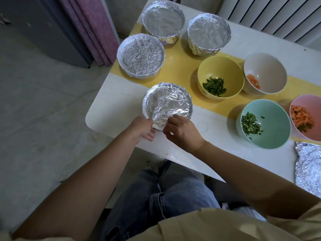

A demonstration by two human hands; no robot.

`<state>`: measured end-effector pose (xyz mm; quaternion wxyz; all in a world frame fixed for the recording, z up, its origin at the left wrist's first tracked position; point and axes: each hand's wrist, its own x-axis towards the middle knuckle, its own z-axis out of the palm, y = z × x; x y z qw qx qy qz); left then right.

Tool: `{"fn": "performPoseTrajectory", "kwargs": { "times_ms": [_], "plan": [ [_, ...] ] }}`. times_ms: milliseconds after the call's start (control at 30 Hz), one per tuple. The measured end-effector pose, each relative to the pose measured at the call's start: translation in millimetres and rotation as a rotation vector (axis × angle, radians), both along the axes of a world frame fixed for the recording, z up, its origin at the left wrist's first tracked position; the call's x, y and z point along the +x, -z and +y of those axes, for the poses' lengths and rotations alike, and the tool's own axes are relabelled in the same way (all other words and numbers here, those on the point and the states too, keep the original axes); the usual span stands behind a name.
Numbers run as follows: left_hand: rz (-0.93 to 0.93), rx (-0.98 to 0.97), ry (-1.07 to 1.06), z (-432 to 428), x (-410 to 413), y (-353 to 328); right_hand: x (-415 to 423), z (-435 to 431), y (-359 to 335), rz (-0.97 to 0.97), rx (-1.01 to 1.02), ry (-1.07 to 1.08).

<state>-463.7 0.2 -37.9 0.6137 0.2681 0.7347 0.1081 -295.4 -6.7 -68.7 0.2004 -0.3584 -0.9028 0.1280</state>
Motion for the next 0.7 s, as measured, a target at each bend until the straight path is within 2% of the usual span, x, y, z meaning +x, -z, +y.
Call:
{"fn": "performPoseTrajectory", "kwargs": {
  "times_ms": [200,433,567,700],
  "plan": [
    [0.103,0.035,-0.022,-13,7,4,-2,1,3,-0.023,0.022,0.005],
    [0.035,0.086,-0.171,-13,17,8,-9,1,1,-0.031,0.037,0.029],
    [-0.015,-0.023,-0.169,-15,20,1,-11,-1,2,-0.014,0.035,0.043],
    [-0.034,0.055,-0.199,-15,22,9,-13,-2,2,-0.017,0.02,0.068]
  ]
}}
